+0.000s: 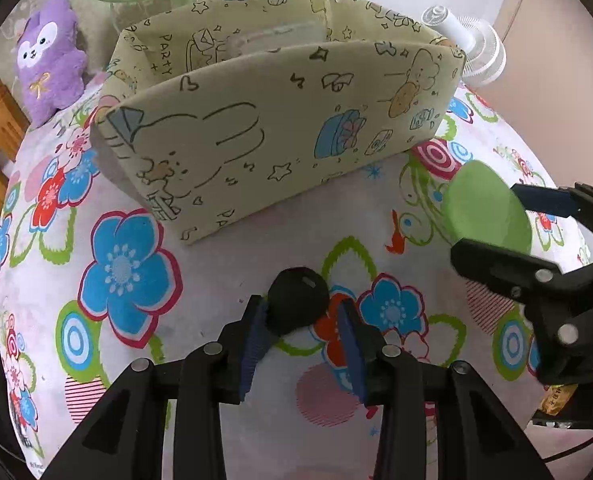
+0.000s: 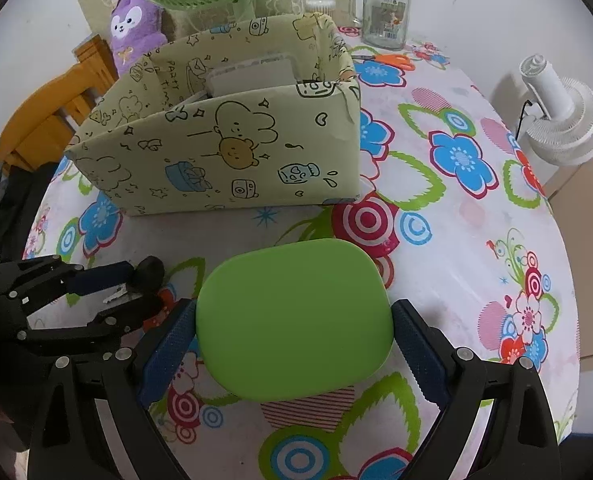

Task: Organize rigid objects
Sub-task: 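Lift the key fob with the left tool while the right tool holds the green pad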

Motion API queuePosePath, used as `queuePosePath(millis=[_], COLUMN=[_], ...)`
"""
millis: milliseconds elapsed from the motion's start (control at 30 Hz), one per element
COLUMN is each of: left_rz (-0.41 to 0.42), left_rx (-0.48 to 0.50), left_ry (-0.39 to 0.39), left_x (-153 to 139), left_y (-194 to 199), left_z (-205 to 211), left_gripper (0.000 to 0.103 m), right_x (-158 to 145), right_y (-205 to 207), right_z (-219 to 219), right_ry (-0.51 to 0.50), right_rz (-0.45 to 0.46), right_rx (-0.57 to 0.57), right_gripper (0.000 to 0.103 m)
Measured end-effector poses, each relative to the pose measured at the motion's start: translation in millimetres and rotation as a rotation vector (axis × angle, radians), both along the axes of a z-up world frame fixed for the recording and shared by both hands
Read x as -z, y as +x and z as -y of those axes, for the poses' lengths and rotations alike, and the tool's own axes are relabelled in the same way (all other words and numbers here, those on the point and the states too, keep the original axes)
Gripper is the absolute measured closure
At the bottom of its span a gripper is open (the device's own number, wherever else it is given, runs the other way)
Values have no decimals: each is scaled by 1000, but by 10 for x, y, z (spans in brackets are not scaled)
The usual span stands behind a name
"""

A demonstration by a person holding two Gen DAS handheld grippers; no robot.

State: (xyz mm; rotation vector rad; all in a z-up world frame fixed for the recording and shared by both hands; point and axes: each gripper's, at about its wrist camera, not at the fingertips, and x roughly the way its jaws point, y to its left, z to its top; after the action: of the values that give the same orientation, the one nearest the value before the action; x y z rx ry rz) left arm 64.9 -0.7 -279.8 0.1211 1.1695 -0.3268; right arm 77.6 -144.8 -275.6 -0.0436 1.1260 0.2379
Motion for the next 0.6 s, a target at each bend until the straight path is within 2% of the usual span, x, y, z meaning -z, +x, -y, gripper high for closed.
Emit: queuePosePath(millis=[167,233,600], left_rz=[-6,-5,-6], left_rx=[-8,-15,-11], left_ry=[-16,-14,-6], left_x=[-4,-4,-49], left_y=[33,43,-5], left_z=[-19,-29,59], left_gripper=[66,69,71], right_x=[52,63,81], right_y=[49,63,90], right_z=[-35,-53,-75], right_ry=[-6,-9,-20], right_rz=[-17,-20,-30], right_rx=[-10,-17,-23], right_gripper=[7,7,7])
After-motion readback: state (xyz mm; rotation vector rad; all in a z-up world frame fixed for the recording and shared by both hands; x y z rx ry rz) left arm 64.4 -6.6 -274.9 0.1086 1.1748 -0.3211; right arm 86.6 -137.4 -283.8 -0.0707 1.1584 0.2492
